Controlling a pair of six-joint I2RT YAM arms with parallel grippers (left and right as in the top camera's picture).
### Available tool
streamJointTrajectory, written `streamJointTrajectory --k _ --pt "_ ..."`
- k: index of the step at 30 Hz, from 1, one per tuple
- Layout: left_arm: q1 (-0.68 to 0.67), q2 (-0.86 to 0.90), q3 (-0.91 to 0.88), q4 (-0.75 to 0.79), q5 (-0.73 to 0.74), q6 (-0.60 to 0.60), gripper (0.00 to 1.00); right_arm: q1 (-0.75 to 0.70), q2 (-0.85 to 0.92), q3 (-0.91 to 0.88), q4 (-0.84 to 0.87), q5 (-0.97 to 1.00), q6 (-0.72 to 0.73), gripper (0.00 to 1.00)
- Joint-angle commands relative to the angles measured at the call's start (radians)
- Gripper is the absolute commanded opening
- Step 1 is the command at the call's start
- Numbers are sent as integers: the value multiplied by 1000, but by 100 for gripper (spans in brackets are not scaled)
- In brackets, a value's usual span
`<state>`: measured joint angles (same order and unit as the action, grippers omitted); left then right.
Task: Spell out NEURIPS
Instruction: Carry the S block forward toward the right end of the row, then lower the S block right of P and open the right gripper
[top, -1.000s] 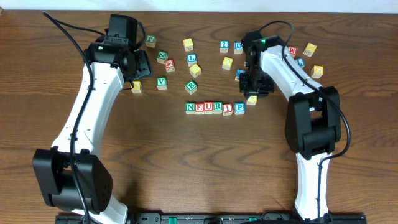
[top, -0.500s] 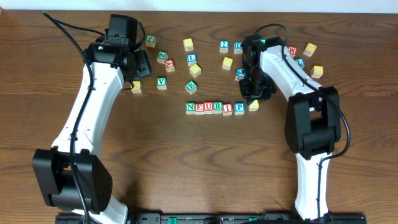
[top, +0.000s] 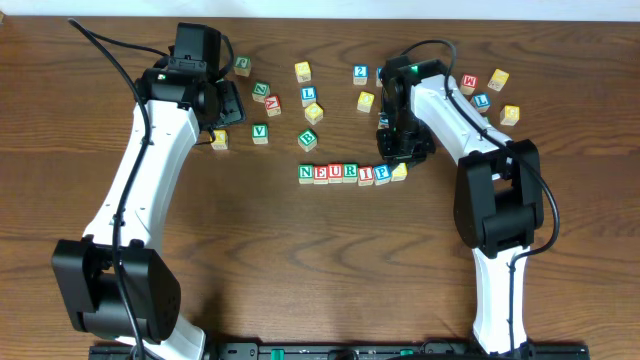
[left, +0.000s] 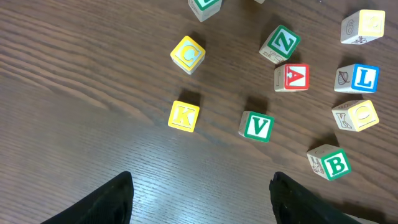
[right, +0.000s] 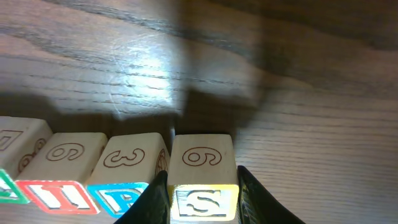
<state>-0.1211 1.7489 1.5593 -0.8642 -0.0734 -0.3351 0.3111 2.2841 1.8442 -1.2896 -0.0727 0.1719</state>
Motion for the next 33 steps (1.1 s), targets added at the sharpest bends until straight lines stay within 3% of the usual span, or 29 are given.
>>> streamJointTrajectory --k 1,15,19,33 --pt "4 13 13 -2 2 13 70 6 11 -6 -5 -29 22 28" --pt "4 19 13 -3 2 13 69 16 11 -6 -35 -35 22 31" --pt "4 22 13 -2 2 13 70 15 11 -3 -18 -35 22 25" --pt "4 -95 64 15 2 69 69 -8 -109 224 -74 -31 14 27"
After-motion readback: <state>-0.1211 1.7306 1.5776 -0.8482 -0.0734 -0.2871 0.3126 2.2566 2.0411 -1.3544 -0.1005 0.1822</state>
